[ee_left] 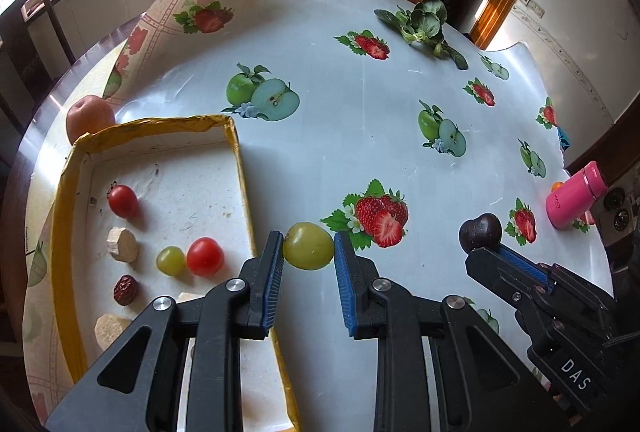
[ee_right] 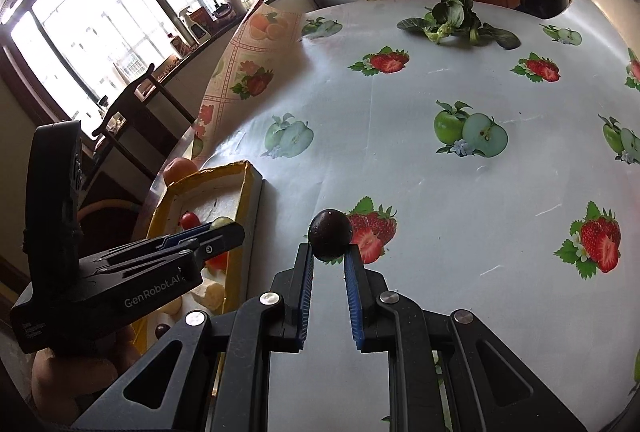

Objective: Organize fruits
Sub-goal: 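Carry the green and dark purple grapes over the tray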

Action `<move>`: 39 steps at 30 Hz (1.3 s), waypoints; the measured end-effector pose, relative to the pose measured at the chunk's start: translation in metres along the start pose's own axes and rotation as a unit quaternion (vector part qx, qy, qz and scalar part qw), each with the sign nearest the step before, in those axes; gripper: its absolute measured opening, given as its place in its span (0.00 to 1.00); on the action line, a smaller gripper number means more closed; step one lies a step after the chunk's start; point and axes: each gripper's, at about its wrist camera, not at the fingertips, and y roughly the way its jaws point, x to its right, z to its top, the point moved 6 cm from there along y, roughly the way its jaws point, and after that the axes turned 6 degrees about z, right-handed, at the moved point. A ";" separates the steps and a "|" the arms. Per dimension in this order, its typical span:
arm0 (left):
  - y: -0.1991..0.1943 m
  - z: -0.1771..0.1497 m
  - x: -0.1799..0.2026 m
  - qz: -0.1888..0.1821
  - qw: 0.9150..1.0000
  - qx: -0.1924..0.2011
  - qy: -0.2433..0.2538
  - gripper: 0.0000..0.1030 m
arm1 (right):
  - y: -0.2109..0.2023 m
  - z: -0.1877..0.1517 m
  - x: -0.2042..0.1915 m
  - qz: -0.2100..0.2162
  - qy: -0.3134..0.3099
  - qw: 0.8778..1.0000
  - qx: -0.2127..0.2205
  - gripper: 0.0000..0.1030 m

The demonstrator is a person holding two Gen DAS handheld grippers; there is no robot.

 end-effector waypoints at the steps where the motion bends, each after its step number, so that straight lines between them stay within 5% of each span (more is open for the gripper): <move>1: -0.004 -0.002 -0.005 0.003 1.000 0.002 -0.003 0.22 | -0.001 -0.001 -0.006 0.003 -0.004 1.000 0.000 0.16; 18: -0.030 -0.029 -0.065 0.036 0.998 0.010 -0.049 0.22 | 0.001 -0.023 -0.082 0.037 -0.058 0.998 -0.016 0.16; 39: -0.029 -0.038 -0.106 0.042 0.995 0.003 -0.085 0.22 | 0.028 -0.024 -0.114 0.050 -0.083 0.995 -0.035 0.16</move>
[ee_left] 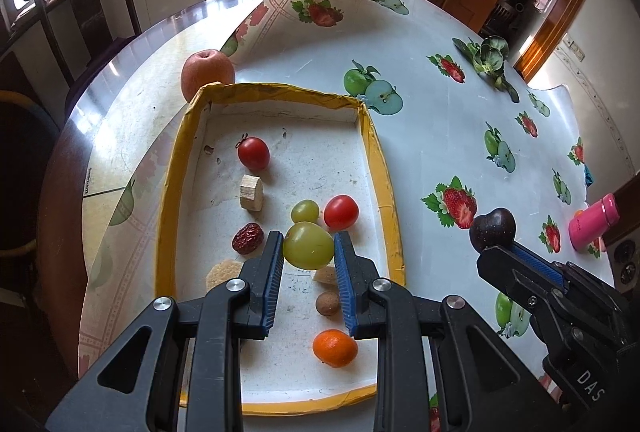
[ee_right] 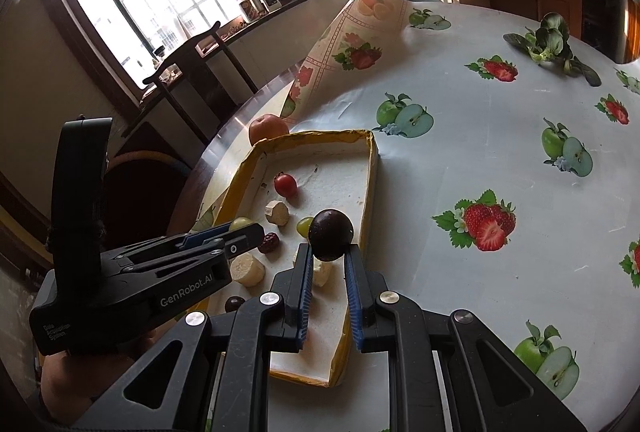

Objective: Organize fruits
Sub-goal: 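Carry the green and dark purple grapes over the tray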

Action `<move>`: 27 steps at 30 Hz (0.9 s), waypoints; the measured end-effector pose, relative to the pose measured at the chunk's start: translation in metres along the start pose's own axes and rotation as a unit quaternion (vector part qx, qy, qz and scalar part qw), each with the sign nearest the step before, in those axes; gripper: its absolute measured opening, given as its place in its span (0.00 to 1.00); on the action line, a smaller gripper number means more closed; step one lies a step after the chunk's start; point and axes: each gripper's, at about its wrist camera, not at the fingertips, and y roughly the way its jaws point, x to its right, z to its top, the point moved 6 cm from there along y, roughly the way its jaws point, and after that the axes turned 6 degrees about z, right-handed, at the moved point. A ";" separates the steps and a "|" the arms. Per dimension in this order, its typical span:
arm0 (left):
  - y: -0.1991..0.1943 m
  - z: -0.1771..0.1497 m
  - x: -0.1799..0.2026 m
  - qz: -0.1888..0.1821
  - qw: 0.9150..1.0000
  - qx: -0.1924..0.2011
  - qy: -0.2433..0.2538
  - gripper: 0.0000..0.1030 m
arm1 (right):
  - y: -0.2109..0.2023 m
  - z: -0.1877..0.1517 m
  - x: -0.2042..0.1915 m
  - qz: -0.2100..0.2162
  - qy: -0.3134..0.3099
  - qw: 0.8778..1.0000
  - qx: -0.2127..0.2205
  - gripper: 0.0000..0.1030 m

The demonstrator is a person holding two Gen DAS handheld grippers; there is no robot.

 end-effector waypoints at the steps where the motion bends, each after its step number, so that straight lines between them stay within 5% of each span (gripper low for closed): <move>1: 0.001 0.000 -0.004 -0.001 1.000 -0.002 -0.006 0.22 | 0.004 0.002 -0.001 0.001 -0.001 1.000 -0.002 0.16; 27: 0.061 0.016 -0.030 0.003 0.998 -0.047 -0.031 0.22 | 0.142 0.062 -0.008 0.000 -0.040 0.997 -0.071 0.16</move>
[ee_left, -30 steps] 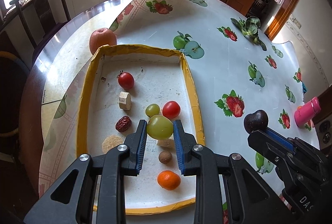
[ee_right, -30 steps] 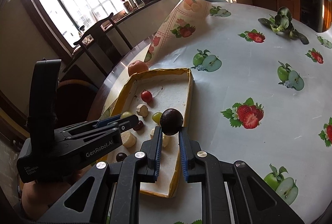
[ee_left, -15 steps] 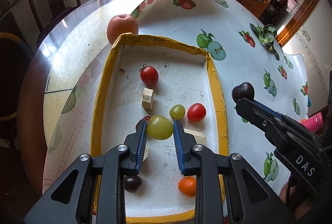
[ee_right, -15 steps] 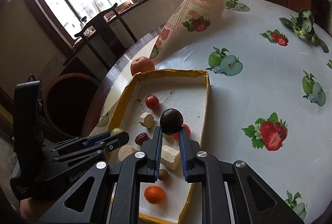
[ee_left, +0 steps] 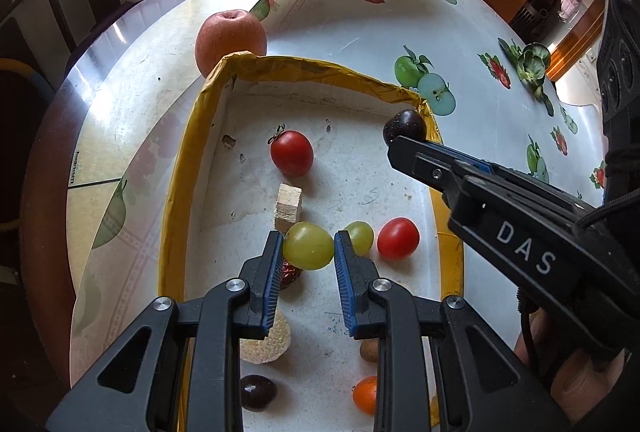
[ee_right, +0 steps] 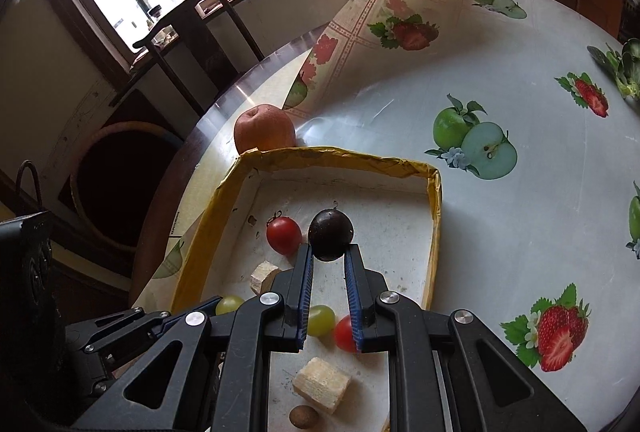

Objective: Organize fruits
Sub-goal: 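Carry the green and dark purple grapes over the tray, then open both tools to drop the grapes into the tray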

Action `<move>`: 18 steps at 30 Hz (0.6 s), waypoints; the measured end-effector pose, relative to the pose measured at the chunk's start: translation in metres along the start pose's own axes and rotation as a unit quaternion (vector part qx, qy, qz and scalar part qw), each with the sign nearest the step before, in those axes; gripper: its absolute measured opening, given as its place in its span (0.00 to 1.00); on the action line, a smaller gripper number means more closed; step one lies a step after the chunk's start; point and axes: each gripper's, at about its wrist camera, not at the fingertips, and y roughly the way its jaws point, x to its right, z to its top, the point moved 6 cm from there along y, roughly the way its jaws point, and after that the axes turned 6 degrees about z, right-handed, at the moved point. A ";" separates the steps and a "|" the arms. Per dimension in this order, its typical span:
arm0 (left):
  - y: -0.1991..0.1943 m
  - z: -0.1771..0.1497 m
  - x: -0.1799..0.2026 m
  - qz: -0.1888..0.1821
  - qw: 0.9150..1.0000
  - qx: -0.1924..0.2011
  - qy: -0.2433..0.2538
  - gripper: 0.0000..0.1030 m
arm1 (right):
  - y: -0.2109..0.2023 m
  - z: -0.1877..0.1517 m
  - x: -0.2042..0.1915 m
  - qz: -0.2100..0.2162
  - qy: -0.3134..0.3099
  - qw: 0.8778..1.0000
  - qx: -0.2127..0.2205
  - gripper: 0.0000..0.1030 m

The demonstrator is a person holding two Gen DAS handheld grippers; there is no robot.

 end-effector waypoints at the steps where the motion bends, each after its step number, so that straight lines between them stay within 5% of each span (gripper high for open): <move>1: 0.001 0.000 0.000 0.000 1.000 -0.001 0.000 0.22 | 0.004 0.000 0.000 -0.001 -0.001 1.000 -0.003 0.16; 16: 0.024 -0.002 -0.003 0.006 1.000 -0.022 0.000 0.23 | 0.046 -0.014 0.014 -0.016 -0.006 0.999 -0.045 0.16; 18: 0.026 -0.003 -0.003 0.014 1.000 -0.026 0.002 0.30 | 0.047 -0.015 0.013 -0.021 -0.011 0.999 -0.046 0.17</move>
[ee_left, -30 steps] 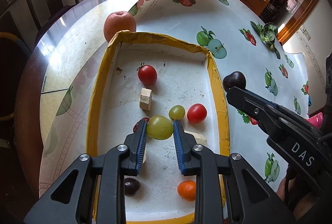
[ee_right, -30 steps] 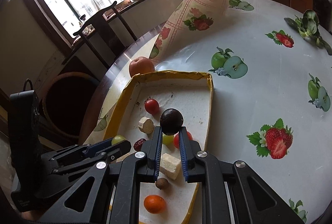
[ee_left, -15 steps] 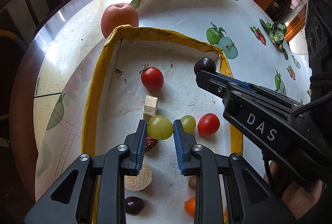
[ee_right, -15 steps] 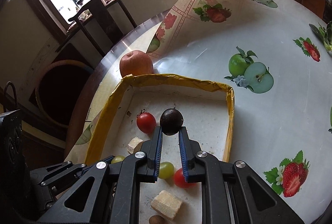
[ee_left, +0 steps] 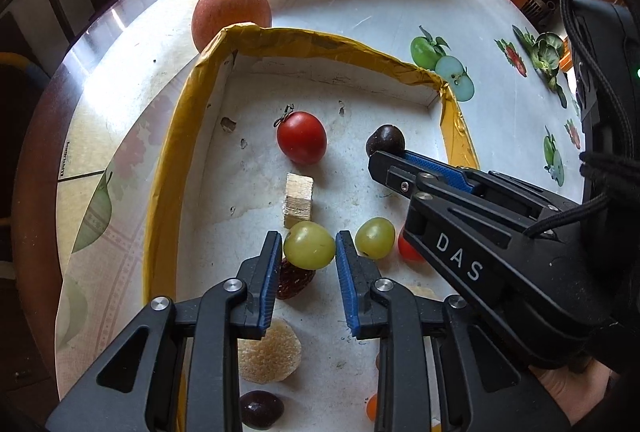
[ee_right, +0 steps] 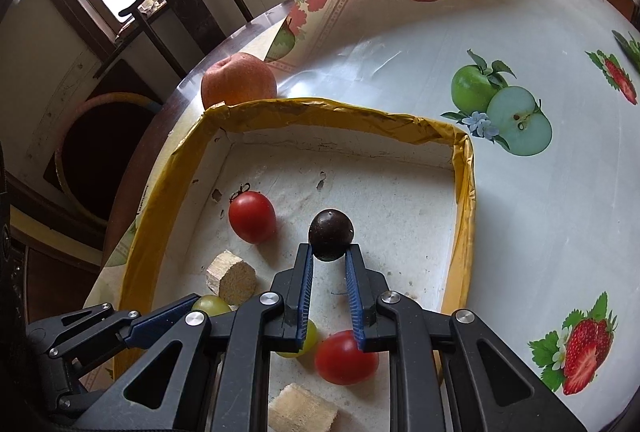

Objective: Organize fruits

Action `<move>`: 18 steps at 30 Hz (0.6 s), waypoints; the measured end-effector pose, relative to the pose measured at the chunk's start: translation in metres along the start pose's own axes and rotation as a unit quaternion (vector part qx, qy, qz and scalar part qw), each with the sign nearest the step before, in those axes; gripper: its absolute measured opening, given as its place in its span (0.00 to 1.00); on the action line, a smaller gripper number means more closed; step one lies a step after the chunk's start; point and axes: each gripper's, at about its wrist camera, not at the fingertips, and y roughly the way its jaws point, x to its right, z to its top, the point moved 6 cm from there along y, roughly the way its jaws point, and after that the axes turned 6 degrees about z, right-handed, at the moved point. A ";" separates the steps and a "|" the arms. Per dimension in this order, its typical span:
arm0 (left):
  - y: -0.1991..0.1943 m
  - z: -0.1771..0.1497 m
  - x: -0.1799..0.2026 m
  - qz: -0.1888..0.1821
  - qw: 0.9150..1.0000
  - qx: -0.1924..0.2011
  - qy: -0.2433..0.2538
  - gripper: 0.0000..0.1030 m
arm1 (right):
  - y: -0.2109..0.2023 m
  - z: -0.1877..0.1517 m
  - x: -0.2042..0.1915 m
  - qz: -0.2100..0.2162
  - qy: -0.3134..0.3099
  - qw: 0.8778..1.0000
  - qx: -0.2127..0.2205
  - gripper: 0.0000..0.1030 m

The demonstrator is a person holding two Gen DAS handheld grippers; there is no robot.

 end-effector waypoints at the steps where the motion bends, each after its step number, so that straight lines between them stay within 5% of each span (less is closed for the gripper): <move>1: 0.001 -0.001 0.000 0.004 1.000 -0.001 0.000 0.34 | 0.000 0.000 -0.001 -0.001 -0.002 1.000 0.000 0.18; 3: 0.000 -0.003 -0.001 0.008 1.000 0.000 -0.005 0.48 | -0.001 -0.001 -0.001 -0.004 -0.002 1.000 -0.002 0.22; 6: -0.003 -0.006 -0.002 0.010 1.000 0.001 -0.005 0.57 | -0.006 -0.003 0.000 -0.006 -0.002 1.000 0.002 0.51; 18: -0.030 -0.036 0.007 0.006 0.999 0.011 0.032 0.58 | -0.037 -0.018 -0.004 0.022 -0.010 1.000 0.006 0.52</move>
